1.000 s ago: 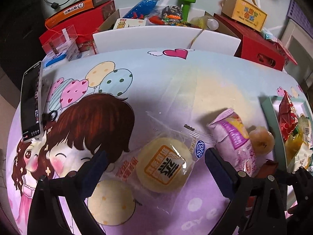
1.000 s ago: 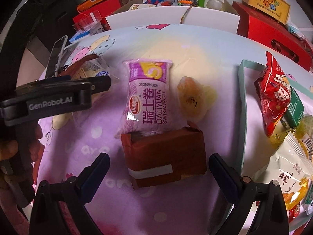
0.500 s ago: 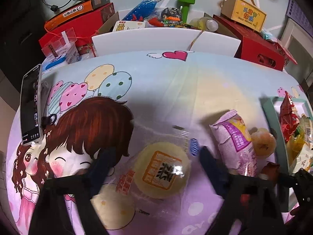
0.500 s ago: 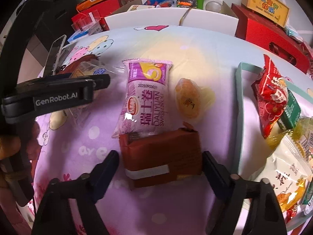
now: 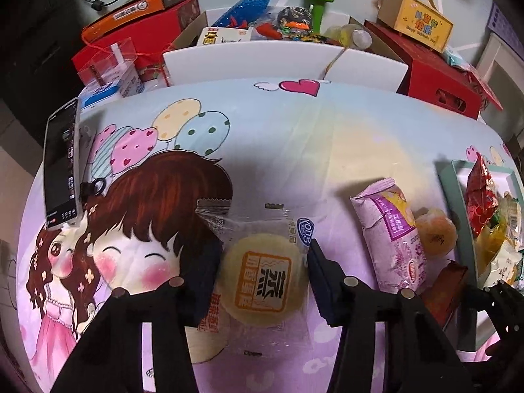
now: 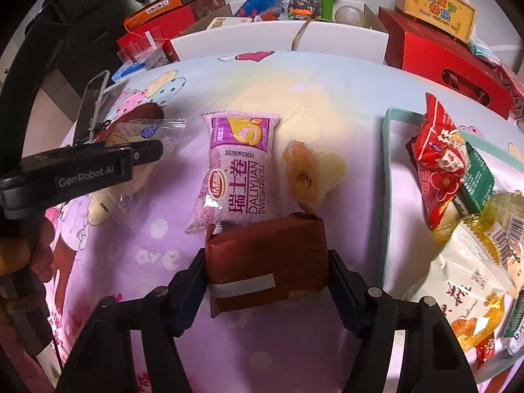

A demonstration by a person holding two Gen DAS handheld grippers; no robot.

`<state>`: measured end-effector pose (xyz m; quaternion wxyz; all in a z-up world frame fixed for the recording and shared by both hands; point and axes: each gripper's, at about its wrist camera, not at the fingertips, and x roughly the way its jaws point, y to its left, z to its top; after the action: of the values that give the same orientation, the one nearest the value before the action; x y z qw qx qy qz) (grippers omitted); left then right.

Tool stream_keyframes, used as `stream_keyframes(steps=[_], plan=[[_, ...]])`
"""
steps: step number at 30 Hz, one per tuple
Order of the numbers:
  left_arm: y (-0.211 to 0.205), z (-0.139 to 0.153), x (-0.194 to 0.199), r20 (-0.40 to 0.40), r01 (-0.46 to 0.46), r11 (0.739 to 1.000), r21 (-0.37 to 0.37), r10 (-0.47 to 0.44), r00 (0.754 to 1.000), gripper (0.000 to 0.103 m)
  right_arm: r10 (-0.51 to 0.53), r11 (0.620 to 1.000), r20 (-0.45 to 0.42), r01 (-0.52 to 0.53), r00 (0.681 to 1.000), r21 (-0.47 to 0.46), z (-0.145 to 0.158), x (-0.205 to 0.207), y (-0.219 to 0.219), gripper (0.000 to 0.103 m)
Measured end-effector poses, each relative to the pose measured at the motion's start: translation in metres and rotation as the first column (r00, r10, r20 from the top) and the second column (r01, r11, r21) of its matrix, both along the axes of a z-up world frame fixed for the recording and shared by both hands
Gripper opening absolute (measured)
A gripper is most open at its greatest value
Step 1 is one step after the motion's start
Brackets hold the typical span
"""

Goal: Organize snacks

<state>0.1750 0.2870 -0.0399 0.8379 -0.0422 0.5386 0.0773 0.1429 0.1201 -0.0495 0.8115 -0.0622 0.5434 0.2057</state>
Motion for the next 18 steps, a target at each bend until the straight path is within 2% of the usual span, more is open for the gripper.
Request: stream_keyframes(steps=[8,18], plan=[[-0.006,0.026,-0.015,0.033,-0.024,1.0,0.007,0.023,0.999,0.053,-0.023,1.0,0.046,0.022,0.999,0.018,0.022,-0.008,-0.012,0.072],[-0.019,0.045,-0.042,0.074,-0.032,0.999,-0.026,0.034,0.997,0.053,-0.081,0.995,0.105,0.074,0.991,0.068,0.056,-0.024,-0.037,0.072]])
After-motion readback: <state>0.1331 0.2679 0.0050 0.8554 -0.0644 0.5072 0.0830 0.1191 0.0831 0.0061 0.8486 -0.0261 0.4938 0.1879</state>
